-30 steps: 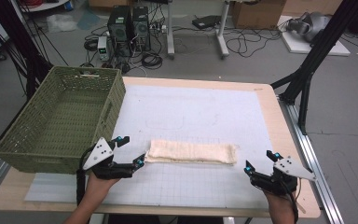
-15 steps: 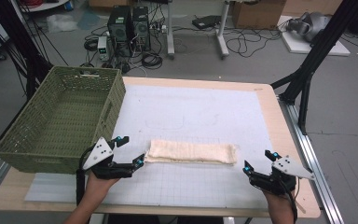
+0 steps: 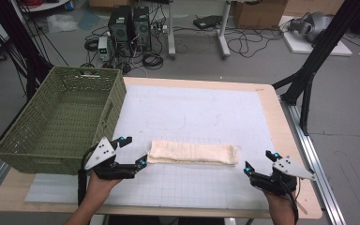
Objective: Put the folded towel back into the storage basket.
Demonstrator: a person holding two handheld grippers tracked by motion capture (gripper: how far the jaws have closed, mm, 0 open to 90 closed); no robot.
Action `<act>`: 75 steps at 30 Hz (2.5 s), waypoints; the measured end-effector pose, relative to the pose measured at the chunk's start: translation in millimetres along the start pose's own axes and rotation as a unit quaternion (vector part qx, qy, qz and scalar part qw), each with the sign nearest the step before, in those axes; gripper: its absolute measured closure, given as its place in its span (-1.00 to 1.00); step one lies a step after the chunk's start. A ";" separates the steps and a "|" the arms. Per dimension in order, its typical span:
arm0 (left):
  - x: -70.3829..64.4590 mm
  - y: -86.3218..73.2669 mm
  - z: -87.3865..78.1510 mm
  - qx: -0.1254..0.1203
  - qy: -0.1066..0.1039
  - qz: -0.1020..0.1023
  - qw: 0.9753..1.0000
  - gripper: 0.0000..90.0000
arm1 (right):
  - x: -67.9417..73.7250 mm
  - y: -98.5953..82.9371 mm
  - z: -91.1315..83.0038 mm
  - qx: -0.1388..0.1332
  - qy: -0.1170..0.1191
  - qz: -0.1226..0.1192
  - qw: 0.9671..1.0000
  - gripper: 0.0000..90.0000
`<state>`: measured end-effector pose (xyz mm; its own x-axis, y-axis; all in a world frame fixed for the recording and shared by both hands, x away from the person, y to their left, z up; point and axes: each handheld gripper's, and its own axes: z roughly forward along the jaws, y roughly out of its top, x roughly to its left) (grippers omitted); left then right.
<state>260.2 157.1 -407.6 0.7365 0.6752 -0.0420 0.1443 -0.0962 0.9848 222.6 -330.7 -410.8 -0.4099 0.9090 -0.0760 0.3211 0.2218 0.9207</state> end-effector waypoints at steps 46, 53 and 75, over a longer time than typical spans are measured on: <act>26.1 13.6 56.5 0.126 -0.007 -0.061 0.990 -0.61 | 2.0 -2.1 2.1 0.008 0.003 0.001 1.000 -0.65; 30.7 7.5 65.2 0.142 0.001 -0.073 0.987 -0.47 | 1.7 -2.2 3.8 0.010 0.007 -0.001 1.000 -0.65; 25.7 -20.7 95.6 0.261 0.016 -0.054 0.964 -0.30 | 2.0 -3.4 4.3 0.017 0.010 0.001 1.000 -0.65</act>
<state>339.3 106.6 -445.1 0.6782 0.7240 -0.1262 0.5385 -0.3728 0.7557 224.3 -328.1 -415.8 -0.4265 0.9021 -0.0662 0.3507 0.2323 0.9072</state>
